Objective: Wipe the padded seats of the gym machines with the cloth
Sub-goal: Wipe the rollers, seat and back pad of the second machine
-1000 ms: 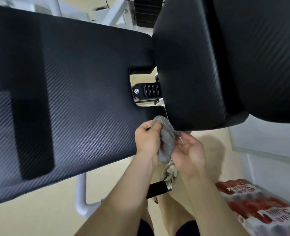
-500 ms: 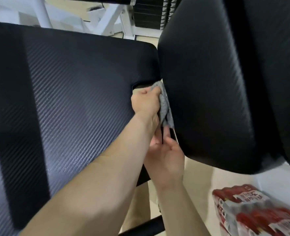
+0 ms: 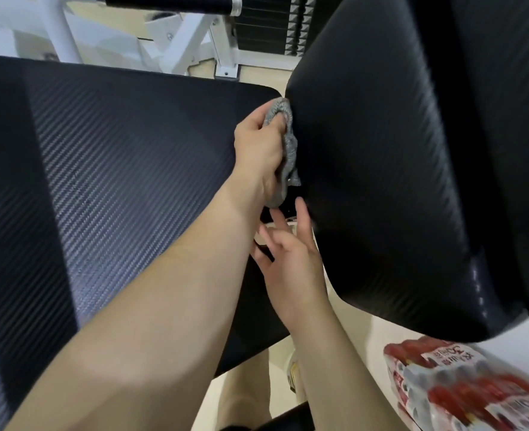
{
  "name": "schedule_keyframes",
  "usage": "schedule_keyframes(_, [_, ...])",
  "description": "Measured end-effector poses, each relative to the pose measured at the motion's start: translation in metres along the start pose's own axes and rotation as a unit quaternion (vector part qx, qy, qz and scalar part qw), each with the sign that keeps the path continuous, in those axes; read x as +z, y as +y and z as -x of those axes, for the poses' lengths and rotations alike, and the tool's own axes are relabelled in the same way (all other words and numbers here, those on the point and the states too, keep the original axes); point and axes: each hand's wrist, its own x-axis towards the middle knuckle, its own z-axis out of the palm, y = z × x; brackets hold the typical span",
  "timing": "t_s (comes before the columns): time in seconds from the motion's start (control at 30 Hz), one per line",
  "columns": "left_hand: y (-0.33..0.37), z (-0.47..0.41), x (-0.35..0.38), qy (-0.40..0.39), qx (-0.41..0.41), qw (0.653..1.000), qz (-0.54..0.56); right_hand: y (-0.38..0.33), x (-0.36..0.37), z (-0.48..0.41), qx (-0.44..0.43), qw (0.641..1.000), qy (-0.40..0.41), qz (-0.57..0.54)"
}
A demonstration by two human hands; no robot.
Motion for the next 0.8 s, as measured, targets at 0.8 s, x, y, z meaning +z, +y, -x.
schedule_keyframes(0.8, [-0.118,0.178,-0.084,-0.201,0.350,0.669,-0.624,0.009,-0.123,0.049,0.011,0.995,0.097,0.018])
